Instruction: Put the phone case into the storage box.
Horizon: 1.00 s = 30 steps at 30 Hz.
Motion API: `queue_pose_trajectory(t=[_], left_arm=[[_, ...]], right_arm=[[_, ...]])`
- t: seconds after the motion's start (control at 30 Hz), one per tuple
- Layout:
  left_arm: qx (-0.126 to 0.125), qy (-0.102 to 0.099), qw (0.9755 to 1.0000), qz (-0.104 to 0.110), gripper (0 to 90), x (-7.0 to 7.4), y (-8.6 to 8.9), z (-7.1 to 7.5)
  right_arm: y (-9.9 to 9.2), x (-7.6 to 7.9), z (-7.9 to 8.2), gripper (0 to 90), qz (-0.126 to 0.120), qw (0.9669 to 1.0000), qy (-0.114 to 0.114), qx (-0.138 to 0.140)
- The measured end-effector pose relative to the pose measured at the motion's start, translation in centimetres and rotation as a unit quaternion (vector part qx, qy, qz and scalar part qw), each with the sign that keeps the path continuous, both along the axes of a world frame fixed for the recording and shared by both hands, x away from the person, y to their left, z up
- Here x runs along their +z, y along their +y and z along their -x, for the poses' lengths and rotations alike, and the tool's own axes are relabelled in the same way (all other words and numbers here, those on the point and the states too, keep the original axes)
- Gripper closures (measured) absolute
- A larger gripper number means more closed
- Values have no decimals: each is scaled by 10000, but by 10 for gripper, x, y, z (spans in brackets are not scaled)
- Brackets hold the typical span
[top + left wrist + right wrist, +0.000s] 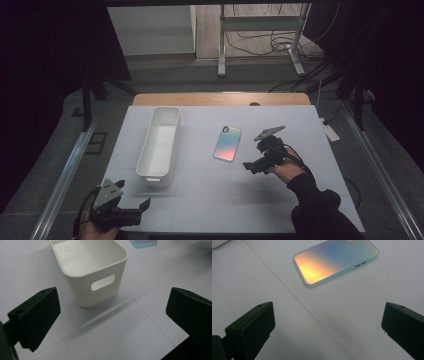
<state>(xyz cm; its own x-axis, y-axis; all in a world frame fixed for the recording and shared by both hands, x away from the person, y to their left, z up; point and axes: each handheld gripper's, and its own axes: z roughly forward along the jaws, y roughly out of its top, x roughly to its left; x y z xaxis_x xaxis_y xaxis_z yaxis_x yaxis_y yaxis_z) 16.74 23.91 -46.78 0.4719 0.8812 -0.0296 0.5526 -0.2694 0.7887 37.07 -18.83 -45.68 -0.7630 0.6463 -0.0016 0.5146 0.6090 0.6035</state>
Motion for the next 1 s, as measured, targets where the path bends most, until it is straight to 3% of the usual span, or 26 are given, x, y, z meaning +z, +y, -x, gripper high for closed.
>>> queue_pose_trajectory(t=[0.33, 1.0], left_arm=[[-7, 6, 10000, 11, 3, 0, 0, 0], [-42, 27, 10000, 1, 3, 0, 1, -1]], right_arm=[[15, -2, -13, 0, -60, 9999, 118, 50], [50, -8, -38, 0, 80, 9991, 235, 338]])
